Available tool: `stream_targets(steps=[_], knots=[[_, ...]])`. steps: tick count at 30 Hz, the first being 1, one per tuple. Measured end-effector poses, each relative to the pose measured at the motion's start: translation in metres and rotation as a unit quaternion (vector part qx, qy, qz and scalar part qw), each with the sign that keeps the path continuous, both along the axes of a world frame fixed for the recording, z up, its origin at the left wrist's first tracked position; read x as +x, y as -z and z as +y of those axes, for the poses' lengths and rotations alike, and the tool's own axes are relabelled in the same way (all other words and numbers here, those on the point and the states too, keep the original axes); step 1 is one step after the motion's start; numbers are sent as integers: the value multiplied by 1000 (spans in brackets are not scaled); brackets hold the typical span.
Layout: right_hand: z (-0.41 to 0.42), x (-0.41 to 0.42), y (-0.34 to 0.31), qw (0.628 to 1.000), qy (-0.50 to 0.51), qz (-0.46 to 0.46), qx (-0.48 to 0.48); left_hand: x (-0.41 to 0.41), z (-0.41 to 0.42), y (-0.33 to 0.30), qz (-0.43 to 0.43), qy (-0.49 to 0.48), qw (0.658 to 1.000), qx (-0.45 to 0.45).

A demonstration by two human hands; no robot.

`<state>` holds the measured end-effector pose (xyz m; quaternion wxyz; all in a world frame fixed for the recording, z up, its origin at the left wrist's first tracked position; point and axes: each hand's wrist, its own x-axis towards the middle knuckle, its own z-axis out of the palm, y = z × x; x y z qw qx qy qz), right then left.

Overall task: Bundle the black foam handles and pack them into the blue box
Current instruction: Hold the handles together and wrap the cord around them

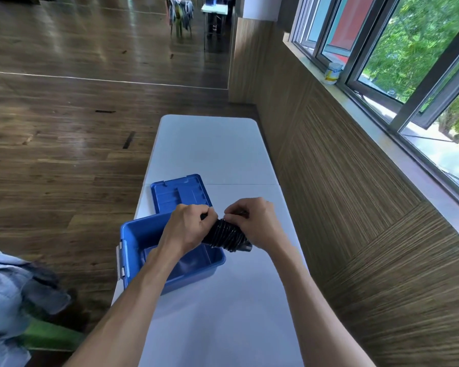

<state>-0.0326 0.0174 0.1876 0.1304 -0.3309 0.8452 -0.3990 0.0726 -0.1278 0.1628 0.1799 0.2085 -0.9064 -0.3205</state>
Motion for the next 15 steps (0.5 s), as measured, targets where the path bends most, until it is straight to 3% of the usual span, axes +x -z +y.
stream_targets(steps=[5,11,15], knots=[[-6,15,9,1000,-8,11,-21,1,-6,-2,-23,-61,996,59],[-6,30,32,986,-93,135,-39,3,-13,4,-44,-107,989,92],[-7,38,52,961,-116,247,34,3,-13,2,-48,-127,982,130]])
